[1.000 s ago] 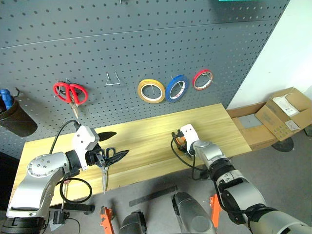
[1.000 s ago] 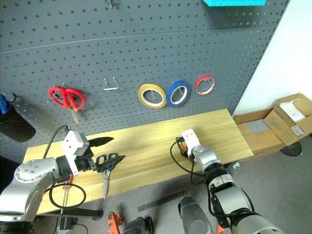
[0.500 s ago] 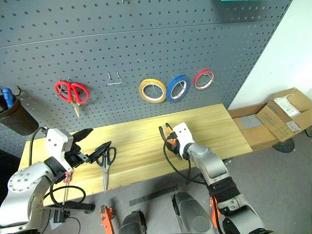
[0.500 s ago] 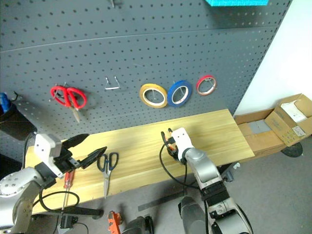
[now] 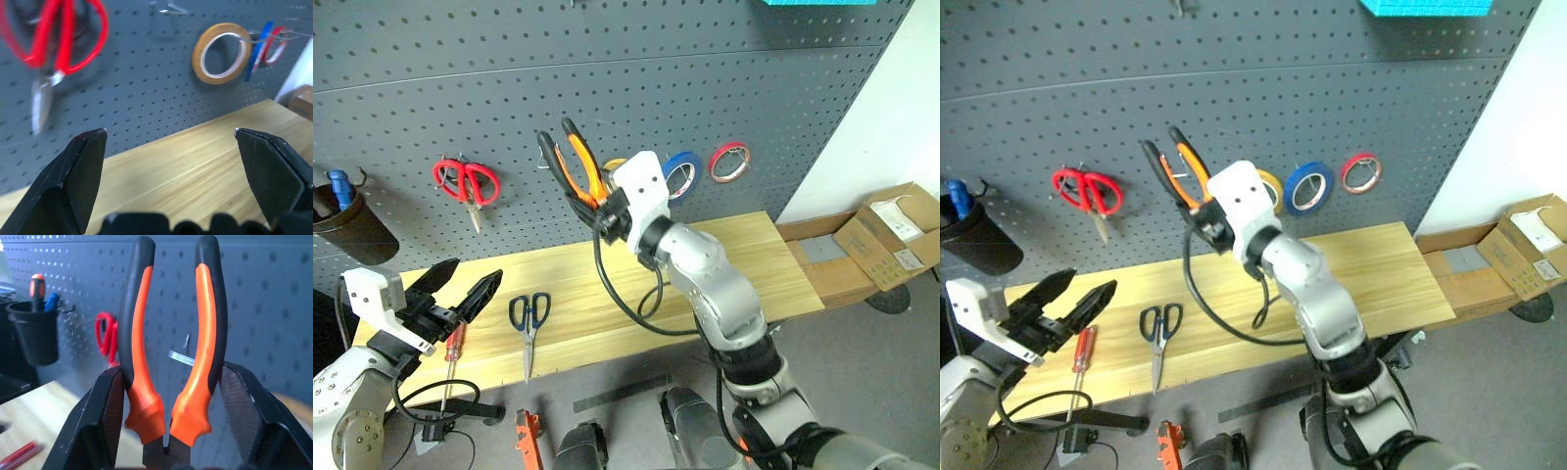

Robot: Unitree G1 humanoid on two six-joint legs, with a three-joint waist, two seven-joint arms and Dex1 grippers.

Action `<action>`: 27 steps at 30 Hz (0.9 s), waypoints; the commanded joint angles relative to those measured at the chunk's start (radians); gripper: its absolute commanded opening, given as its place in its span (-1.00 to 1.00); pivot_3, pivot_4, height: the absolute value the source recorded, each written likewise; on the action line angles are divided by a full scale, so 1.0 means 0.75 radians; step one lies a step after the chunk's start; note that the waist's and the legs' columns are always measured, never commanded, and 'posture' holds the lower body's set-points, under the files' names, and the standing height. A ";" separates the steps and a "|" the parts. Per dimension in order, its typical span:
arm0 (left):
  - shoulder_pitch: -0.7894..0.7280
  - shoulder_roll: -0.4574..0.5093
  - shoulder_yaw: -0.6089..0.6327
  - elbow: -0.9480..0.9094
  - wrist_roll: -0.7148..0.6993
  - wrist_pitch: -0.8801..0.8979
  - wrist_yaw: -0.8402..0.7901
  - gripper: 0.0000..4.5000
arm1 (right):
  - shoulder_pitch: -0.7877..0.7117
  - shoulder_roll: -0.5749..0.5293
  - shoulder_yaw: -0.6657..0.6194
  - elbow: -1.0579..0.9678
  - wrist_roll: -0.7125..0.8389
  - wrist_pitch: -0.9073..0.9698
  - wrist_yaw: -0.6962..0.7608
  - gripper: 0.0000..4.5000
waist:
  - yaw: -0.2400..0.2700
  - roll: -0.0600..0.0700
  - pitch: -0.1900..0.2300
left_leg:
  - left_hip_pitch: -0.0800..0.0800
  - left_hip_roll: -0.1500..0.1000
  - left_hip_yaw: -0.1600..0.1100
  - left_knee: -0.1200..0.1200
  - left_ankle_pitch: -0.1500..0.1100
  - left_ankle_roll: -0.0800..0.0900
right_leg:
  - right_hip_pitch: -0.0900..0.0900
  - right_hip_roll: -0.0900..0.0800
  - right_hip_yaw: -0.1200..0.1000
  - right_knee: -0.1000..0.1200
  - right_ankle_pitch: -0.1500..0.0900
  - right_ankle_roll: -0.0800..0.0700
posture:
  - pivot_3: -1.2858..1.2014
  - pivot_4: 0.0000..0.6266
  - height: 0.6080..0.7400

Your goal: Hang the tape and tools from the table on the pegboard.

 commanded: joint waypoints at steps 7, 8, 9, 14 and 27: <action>-0.016 0.012 0.036 -0.112 -0.016 -0.007 0.074 1.00 | -0.653 0.252 -0.141 0.718 0.111 -0.597 -0.090 0.07 | 0.015 0.001 0.002 | -0.002 0.001 -0.002 -0.005 0.000 0.000 | -0.003 -0.001 -0.001 0.000 0.000 -0.001 | -0.10 -0.37 1.00; -0.020 0.013 0.031 -0.124 -0.017 -0.004 0.080 1.00 | -0.710 0.258 -0.155 0.803 0.115 -0.653 -0.098 0.07 | 0.018 0.001 0.002 | -0.002 0.001 -0.002 -0.006 0.000 0.000 | -0.003 -0.001 -0.002 0.000 0.000 -0.002 | -0.08 -0.37 1.00; -0.022 0.012 0.028 -0.138 -0.018 -0.001 0.087 1.00 | -0.758 0.265 -0.168 0.877 0.120 -0.703 -0.105 0.07 | 0.021 0.001 0.002 | -0.003 0.001 -0.003 -0.006 -0.001 -0.001 | -0.003 -0.002 -0.002 -0.001 0.000 -0.002 | -0.07 -0.37 1.00; -0.033 0.002 0.016 -0.198 -0.019 0.012 0.127 1.00 | -0.943 0.333 -0.214 1.187 0.151 -0.921 -0.140 0.07 | 0.058 0.002 0.002 | -0.004 0.000 -0.004 -0.006 -0.001 -0.001 | -0.003 -0.004 -0.003 -0.003 0.000 -0.003 | -0.05 -0.37 1.00; -0.067 -0.017 0.002 -0.271 -0.010 0.009 0.218 1.00 | -1.105 0.365 -0.252 1.667 0.094 -1.291 -0.177 0.07 | 0.142 0.003 0.005 | -0.006 0.000 -0.004 -0.006 -0.001 -0.001 | -0.004 -0.001 -0.005 -0.003 0.000 -0.003 | 0.00 -0.35 1.00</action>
